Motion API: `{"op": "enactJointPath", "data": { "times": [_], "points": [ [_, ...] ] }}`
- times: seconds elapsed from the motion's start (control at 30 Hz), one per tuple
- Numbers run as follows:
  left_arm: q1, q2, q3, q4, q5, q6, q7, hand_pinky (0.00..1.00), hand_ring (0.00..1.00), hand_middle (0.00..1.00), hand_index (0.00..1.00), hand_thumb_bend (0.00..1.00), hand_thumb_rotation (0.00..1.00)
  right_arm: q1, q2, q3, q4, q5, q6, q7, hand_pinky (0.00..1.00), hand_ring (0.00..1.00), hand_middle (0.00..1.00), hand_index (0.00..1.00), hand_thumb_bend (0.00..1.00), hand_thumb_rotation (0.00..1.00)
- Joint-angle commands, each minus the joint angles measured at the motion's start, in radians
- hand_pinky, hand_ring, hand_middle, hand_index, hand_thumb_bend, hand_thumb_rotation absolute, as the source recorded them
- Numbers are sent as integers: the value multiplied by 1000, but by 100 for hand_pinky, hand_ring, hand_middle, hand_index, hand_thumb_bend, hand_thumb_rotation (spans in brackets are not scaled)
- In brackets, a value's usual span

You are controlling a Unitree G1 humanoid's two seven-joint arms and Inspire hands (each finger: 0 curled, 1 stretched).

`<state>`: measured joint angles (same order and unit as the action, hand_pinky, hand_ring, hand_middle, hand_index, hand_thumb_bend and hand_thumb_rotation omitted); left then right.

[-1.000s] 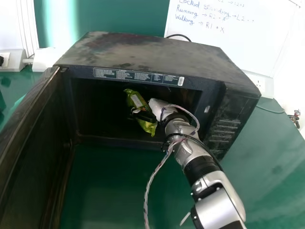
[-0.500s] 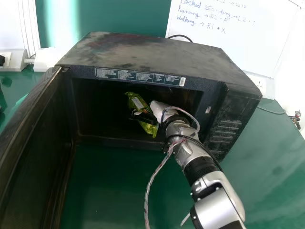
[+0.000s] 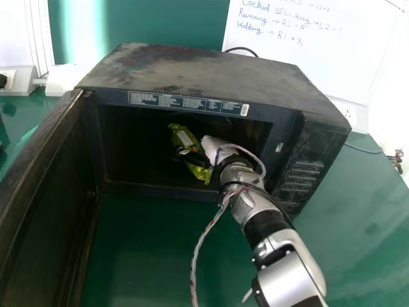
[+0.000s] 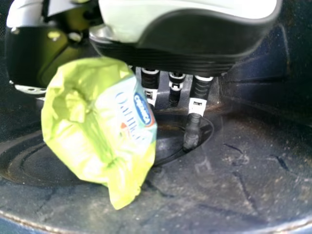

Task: Put biscuit inside oven

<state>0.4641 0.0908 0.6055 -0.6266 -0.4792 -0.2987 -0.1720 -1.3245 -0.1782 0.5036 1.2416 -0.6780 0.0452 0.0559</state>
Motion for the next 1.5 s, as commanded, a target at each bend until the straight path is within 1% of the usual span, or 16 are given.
{"op": "enactJointPath", "data": {
  "times": [0.0, 0.1, 0.2, 0.27, 0.33, 0.47, 0.53, 0.6, 0.63, 0.7, 0.73, 0.87, 0.93, 1.13, 1.3, 1.47],
  "points": [
    [13, 3, -3, -12, 3, -9, -1, 100, 91, 91, 90, 100, 100, -11, 9, -5, 15, 10, 4, 1, 47, 62, 63, 49, 52, 15],
    [13, -1, -6, -16, 4, -8, 2, 100, 91, 91, 90, 100, 100, -14, 5, -10, 12, 17, 2, 12, 42, 54, 58, 49, 52, 15],
    [11, -4, -8, -17, 7, -8, 6, 99, 91, 91, 90, 100, 100, -16, 2, -17, 8, 26, -7, 25, 33, 41, 48, 48, 52, 15],
    [10, -4, -8, -16, 6, -8, 5, 99, 91, 91, 90, 100, 100, -14, 1, -21, 7, 30, -9, 27, 31, 38, 45, 48, 52, 15],
    [9, -4, -9, -14, 3, -7, 4, 100, 91, 91, 90, 100, 100, -7, 1, -32, 5, 43, -9, 25, 33, 41, 48, 48, 52, 15],
    [6, -1, -8, -7, 2, -12, -1, 100, 91, 91, 90, 100, 100, 1, -2, -39, -2, 57, -5, 38, 42, 57, 61, 49, 52, 15],
    [5, -3, -8, -7, 6, -11, 3, 100, 91, 91, 90, 100, 100, 7, -4, -38, -5, 58, -2, 38, 43, 59, 62, 49, 52, 16],
    [5, -3, -8, -7, 5, -10, 3, 100, 91, 91, 89, 100, 100, 13, -7, -26, -9, 46, 0, 28, 39, 56, 60, 49, 52, 16],
    [5, -3, -8, -7, 6, -10, 3, 100, 91, 91, 89, 100, 100, 16, -8, -21, -11, 40, 3, 22, 37, 52, 58, 53, 80, 24],
    [6, -4, -8, -8, 12, -9, 6, 100, 91, 91, 90, 100, 100, 25, -11, -5, -20, 22, 7, 8, 36, 52, 59, 59, 96, 30],
    [5, -5, -8, -9, 17, -9, 9, 100, 91, 91, 90, 100, 100, 31, -14, 0, -28, 16, 8, 3, 37, 52, 59, 61, 98, 32],
    [3, -6, -10, -10, 17, -8, 13, 98, 90, 90, 89, 100, 100, 59, -31, 6, -81, 4, 17, 2, 38, 51, 58, 67, 100, 37],
    [2, -2, -7, -4, 17, -10, 10, 98, 90, 90, 89, 100, 100, 78, -39, -6, -116, 15, 33, 18, 41, 55, 62, 71, 100, 40],
    [-3, -6, -10, -5, 18, -9, 15, 98, 90, 90, 89, 100, 100, 127, -62, -9, -239, 11, 130, 104, 43, 59, 67, 75, 100, 48],
    [-3, -6, -11, -5, 17, -9, 17, 98, 90, 90, 89, 100, 100, 170, -74, -16, -318, 15, 178, 126, 46, 63, 74, 85, 100, 47],
    [-3, -7, -12, -8, 19, -7, 22, 97, 90, 90, 89, 100, 100, 215, -92, -27, -391, 20, 179, 118, 53, 67, 76, 85, 100, 46]
  ]
}}
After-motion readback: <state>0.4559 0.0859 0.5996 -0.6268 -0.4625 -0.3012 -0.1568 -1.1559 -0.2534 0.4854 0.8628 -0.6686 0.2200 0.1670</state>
